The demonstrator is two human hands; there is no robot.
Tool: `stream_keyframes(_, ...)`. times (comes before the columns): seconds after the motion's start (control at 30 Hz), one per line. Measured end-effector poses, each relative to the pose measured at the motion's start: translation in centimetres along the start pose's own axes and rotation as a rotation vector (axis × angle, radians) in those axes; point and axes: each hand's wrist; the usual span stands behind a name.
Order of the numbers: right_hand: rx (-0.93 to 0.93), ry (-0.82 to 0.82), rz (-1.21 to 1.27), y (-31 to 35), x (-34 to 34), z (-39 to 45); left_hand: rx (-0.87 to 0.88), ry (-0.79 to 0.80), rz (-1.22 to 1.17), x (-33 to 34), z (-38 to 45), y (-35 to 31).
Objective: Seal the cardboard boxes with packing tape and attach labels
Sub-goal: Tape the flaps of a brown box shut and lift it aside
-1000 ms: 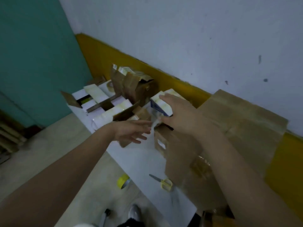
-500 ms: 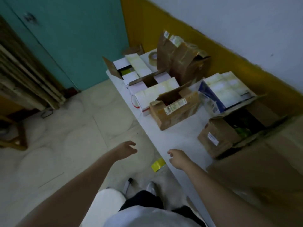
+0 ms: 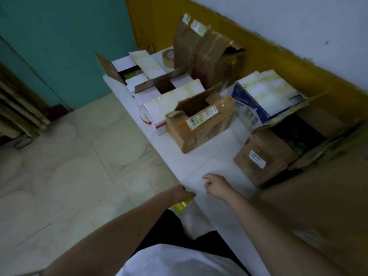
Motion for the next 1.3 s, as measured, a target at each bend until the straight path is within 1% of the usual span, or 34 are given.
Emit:
stream_keyframes(0.07,0.003,0.001,0.028,0.0,-0.4,-0.5,-0.019,-0.036,-0.008,0.8,-0.2,-0.4)
stream_keyframes(0.1,0.01,0.014,0.041,0.0,-0.5,-0.9,-0.05,-0.075,0.027,0.7,-0.3,-0.5)
stream_keyframes(0.13,0.022,0.033,0.057,0.1,-0.6,-1.4,-0.077,-0.08,0.045,0.5,-0.7,-0.7)
stream_keyframes(0.2,0.053,0.079,0.105,0.3,-1.0,-2.6,-0.117,-0.047,0.055,-0.3,-1.7,-1.9)
stream_keyframes(0.3,0.097,0.142,0.186,0.9,-2.2,-4.3,-0.124,0.085,0.117,-2.1,-4.0,-4.8)
stream_keyframes(0.33,0.109,0.15,0.212,1.3,-2.8,-5.0,-0.091,0.129,0.219,-2.7,-5.1,-5.8)
stream_keyframes(0.37,0.119,0.146,0.249,1.8,-3.4,-5.7,-0.074,0.128,0.241,-3.3,-5.9,-6.6)
stream_keyframes(0.4,0.128,0.125,0.295,2.3,-4.0,-6.3,-0.047,0.094,0.283,-4.0,-6.8,-7.3)
stream_keyframes(0.47,0.125,0.051,0.408,3.5,-5.2,-7.7,0.045,0.052,0.397,-5.4,-8.7,-9.2)
stream_keyframes(0.5,0.106,0.021,0.466,4.3,-6.0,-8.5,0.089,0.033,0.356,-6.3,-9.4,-10.2)
stream_keyframes(0.57,0.044,-0.016,0.586,6.3,-8.1,-10.6,0.166,0.044,0.247,-7.9,-11.7,-12.5)
stream_keyframes(0.63,-0.063,-0.074,0.678,8.5,-10.9,-12.9,0.263,0.04,0.232,-9.6,-14.3,-15.4)
stream_keyframes(0.7,-0.177,-0.188,0.678,10.4,-13.8,-15.4,0.365,0.023,0.261,-10.8,-16.9,-18.4)
stream_keyframes(0.77,-0.258,-0.302,0.674,11.8,-16.6,-18.1,0.449,0.026,0.186,-11.4,-19.7,-21.6)
stream_keyframes(0.83,-0.314,-0.4,0.644,12.9,-19.0,-21.0,0.517,0.052,0.115,-11.5,-22.7,-24.4)
stream_keyframes(0.93,-0.367,-0.568,0.596,14.0,-22.4,-25.9,0.636,0.053,0.142,-11.2,-25.7,-27.9)
stream_keyframes(1.03,-0.348,-0.751,0.477,13.7,-25.5,-29.9,0.714,0.094,0.208,-10.4,-27.7,-31.0)
stream_keyframes(1.1,-0.323,-0.813,0.453,12.5,-27.3,-31.6,0.762,0.175,0.255,-9.5,-28.1,-33.3)
stream_keyframes(1.13,-0.313,-0.832,0.469,11.9,-28.0,-32.3,0.79,0.184,0.29,-9.0,-28.0,-34.3)
stream_keyframes(1.23,-0.228,-0.907,0.471,9.9,-29.0,-34.0,0.939,0.135,0.399,-7.4,-27.1,-37.0)
stream_keyframes(1.3,-0.156,-0.943,0.504,8.7,-28.8,-35.0,0.996,0.137,0.473,-6.4,-26.3,-38.4)
Point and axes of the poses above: each hand's wrist, its own z-axis towards the middle knuckle, its own x-axis out of the palm, y = z × x
